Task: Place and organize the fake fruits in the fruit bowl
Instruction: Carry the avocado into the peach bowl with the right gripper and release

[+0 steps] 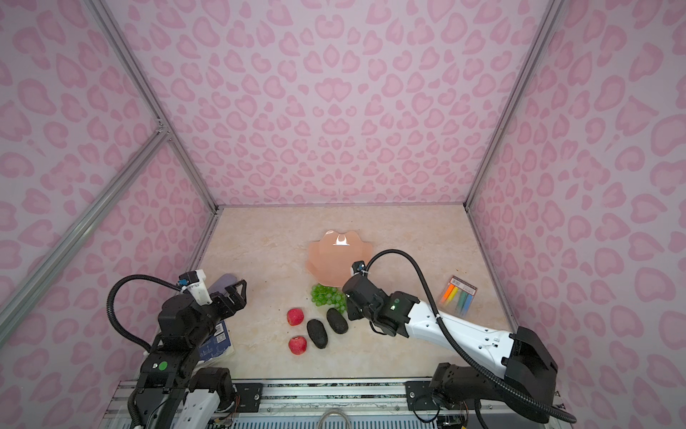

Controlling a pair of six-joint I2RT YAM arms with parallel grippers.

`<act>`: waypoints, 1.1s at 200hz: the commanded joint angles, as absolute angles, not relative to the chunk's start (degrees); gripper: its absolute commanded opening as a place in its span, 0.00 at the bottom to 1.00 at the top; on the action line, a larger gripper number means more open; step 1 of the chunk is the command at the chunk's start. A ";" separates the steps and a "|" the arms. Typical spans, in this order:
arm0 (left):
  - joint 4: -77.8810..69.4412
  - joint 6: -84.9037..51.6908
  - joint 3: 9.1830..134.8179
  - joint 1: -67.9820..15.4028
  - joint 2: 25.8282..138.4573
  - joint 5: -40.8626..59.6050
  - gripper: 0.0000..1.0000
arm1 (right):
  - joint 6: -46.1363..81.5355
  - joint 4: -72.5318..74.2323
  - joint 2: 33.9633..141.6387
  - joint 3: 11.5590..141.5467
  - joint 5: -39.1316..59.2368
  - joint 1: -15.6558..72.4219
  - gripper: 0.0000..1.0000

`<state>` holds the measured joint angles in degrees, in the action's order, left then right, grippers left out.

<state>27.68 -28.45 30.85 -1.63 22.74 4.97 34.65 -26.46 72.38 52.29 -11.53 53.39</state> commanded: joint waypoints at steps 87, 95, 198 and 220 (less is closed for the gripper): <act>29.63 -29.89 31.97 -7.92 27.23 7.06 0.96 | 22.09 -16.98 110.62 80.13 -1.21 38.89 0.25; 30.18 -30.65 31.99 -8.08 27.96 7.92 0.96 | 21.66 -17.31 113.01 82.11 -1.16 38.63 0.25; 28.34 -37.34 25.93 -14.69 29.36 12.13 0.90 | 20.65 -19.58 124.37 92.93 1.29 37.39 0.61; 26.65 -38.12 24.94 -17.08 30.96 11.82 0.90 | 21.15 -17.31 120.48 90.56 2.06 36.40 0.71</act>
<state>29.82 -36.56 25.85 -15.20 29.67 11.73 20.78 -19.14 123.76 92.42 1.23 37.17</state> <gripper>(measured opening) 0.903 0.680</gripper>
